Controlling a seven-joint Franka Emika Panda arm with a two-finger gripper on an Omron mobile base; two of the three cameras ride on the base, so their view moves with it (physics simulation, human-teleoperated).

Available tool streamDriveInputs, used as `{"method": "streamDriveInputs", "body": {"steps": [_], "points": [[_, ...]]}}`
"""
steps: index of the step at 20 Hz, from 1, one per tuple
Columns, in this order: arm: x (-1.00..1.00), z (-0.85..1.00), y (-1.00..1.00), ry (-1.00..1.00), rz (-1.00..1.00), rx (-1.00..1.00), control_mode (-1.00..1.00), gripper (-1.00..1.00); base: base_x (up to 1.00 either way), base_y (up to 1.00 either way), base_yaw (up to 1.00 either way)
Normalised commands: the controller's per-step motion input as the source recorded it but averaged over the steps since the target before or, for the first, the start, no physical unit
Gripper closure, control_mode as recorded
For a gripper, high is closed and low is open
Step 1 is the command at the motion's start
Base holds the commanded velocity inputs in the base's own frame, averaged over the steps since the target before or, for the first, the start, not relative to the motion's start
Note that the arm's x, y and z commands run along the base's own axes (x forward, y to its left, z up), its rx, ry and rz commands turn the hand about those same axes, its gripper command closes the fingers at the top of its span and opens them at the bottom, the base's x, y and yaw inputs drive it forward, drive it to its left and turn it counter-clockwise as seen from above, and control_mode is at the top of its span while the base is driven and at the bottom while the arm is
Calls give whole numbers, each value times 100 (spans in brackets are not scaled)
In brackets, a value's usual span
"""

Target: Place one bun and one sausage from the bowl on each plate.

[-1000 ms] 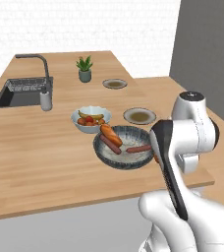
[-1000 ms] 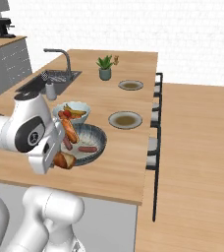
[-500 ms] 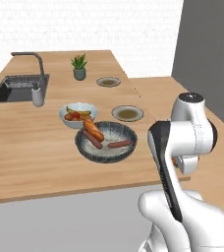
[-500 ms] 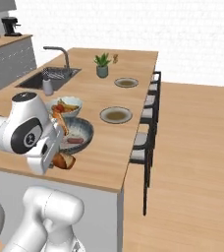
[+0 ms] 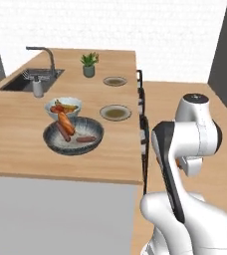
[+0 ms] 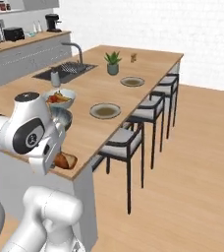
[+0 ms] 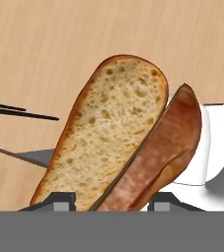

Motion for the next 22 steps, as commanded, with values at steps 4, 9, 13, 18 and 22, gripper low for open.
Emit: {"method": "streamDriveInputs", "body": {"steps": [4,9,13,18,22], "points": [[0,0,0,0,0,0,100,100,20,-100,57],[0,0,0,0,0,0,100,100,34,-97,67],[0,0,0,0,0,0,100,100,45,-91,55],[0,0,0,0,0,0,100,100,33,-68,80],[0,0,0,0,0,0,100,100,-10,-68,84]]}}
